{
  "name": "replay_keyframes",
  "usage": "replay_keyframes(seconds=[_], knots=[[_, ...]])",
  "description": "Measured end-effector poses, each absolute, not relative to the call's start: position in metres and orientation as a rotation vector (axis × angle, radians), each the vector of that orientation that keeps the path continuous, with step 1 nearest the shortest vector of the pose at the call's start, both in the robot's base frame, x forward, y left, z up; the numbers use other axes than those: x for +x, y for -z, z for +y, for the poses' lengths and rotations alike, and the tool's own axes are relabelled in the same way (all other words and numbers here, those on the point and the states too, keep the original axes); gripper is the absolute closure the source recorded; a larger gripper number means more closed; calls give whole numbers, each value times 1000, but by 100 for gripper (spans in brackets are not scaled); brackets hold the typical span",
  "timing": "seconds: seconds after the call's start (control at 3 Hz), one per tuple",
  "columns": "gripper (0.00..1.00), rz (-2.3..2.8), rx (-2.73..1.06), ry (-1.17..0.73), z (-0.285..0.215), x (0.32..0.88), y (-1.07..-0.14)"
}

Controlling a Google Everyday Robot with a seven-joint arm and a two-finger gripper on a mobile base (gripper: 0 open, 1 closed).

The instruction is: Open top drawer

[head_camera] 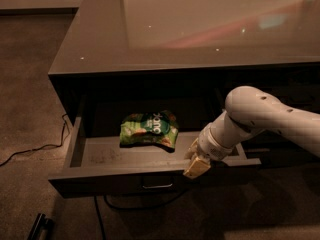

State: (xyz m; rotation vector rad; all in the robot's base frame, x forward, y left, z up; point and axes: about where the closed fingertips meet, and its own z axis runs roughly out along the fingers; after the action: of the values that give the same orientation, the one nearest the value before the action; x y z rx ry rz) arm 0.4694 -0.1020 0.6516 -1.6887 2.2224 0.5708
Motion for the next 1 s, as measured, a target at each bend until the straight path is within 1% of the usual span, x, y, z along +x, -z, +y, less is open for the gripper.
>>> replay_keyframes(seconds=[0.33,0.67,1.0], knots=[[16,2222,-1689,-571,-102,469,-652],[0,2201,-1692,-603,-98,469,-648],[0,2184,-1699,-616,-93,474,-649]])
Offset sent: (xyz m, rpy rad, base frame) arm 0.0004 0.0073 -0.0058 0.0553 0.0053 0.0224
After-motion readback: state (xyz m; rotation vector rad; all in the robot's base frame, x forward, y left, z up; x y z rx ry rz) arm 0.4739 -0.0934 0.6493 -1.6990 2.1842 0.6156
